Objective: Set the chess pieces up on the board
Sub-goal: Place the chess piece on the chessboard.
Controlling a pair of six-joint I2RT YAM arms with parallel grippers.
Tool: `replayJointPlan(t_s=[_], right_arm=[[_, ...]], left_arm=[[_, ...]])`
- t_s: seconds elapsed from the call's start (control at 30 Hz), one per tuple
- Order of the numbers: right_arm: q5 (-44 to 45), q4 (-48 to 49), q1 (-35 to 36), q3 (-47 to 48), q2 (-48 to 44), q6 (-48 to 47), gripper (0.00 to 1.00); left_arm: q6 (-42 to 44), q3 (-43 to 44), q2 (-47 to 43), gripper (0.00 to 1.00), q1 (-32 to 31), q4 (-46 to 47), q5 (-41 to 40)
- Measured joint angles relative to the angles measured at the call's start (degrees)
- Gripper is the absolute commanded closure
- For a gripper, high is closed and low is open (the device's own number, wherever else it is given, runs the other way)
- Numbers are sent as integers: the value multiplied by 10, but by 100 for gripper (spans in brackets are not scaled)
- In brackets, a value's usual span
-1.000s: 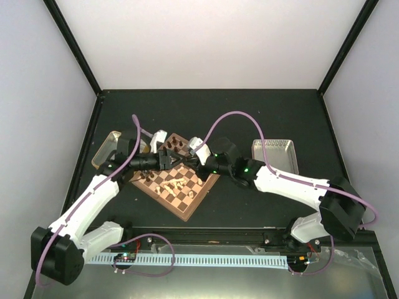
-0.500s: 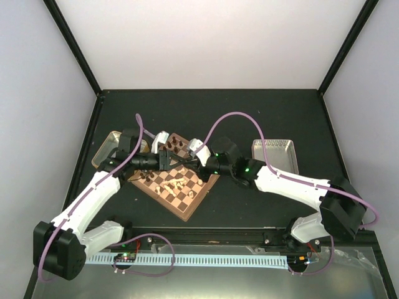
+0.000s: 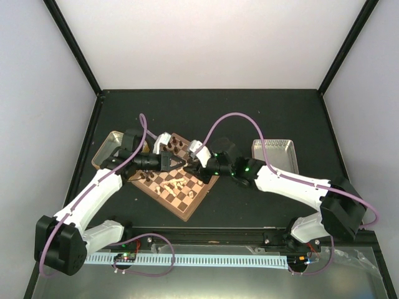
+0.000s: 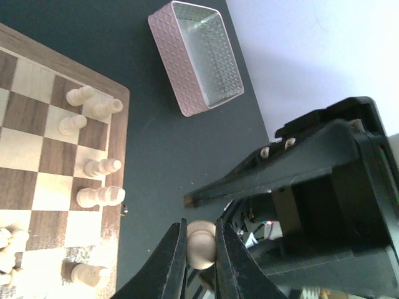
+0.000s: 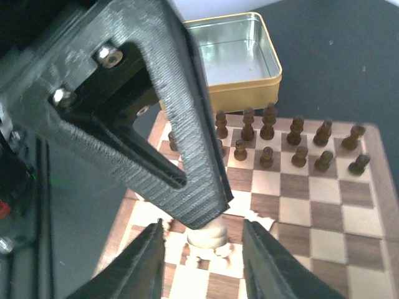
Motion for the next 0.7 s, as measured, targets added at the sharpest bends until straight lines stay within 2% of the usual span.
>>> replayJointPlan(t_s=[0.07,0.17,0.27,0.43,0.7], right_arm=[[7,-10,-2,5,0,17,46],[27,-12,-11,-1,-7,59,42],[66,-16,-22,-34,-40,113,41],[159,-61,-39,-64,-94,219,41],[277,-170,-74,-63,-104,387,40]], left_arm=[[4,0,0,96,0,-1,-12],[11,0,-1,96,-5,-4,-53],[18,-1,-5,96,-28,-8,-123],[31,-1,7,96,-114,-6,-262],[53,9,131,95,-207,6,-408]])
